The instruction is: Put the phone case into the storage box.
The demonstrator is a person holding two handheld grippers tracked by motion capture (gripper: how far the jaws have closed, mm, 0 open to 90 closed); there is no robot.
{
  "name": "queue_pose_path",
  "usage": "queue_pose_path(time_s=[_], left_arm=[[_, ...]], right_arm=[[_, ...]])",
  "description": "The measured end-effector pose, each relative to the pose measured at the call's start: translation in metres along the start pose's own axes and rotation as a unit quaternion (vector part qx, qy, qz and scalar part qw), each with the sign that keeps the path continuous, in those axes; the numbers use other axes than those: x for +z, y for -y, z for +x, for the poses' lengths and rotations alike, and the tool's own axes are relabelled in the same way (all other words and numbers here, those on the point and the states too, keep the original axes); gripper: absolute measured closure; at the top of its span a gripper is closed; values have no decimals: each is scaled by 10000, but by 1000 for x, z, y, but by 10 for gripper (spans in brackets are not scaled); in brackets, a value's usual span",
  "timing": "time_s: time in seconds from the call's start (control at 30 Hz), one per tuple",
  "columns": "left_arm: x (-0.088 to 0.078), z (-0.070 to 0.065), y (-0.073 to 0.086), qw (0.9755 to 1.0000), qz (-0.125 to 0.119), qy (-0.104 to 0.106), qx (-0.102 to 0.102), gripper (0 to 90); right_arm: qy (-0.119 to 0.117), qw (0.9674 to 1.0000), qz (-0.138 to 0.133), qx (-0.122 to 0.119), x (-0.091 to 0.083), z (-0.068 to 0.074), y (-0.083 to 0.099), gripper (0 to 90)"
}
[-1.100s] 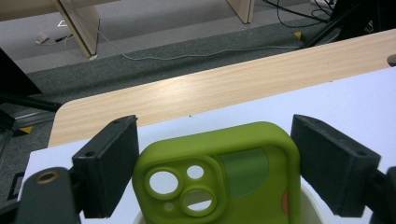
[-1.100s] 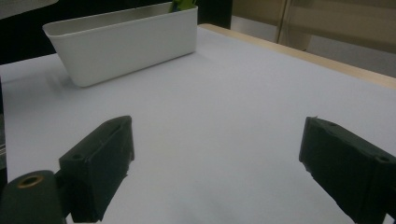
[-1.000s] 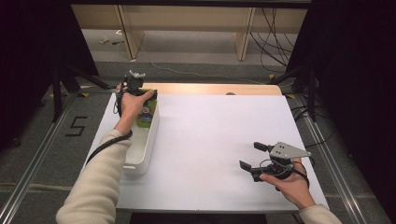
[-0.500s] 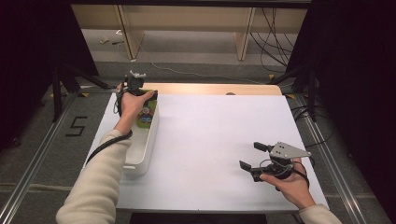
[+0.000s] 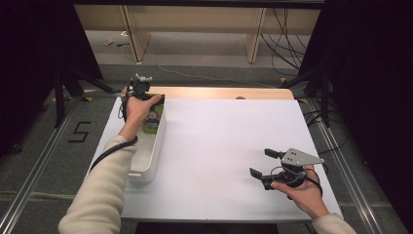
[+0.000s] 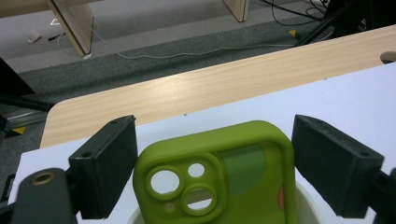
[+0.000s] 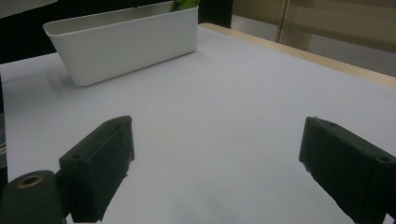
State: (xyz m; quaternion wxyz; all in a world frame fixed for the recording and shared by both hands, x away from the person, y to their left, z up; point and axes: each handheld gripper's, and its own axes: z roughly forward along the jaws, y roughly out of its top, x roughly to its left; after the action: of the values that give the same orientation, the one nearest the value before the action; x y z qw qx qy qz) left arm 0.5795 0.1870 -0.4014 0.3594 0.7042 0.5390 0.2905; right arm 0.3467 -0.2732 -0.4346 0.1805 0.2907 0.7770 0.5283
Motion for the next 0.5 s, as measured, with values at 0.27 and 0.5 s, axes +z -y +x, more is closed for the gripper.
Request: queue_pose_path(time_s=[0.27, 0.5], left_arm=[[-1, -1, -2, 9999, -149, 41, -56, 50], [-4, -3, -5, 9996, -234, 102, -96, 0]], right_arm=[[-3, 10000, -1, 1, 0, 0, 0, 112], [-10, 10000, -9, -2, 0, 0, 0, 112]])
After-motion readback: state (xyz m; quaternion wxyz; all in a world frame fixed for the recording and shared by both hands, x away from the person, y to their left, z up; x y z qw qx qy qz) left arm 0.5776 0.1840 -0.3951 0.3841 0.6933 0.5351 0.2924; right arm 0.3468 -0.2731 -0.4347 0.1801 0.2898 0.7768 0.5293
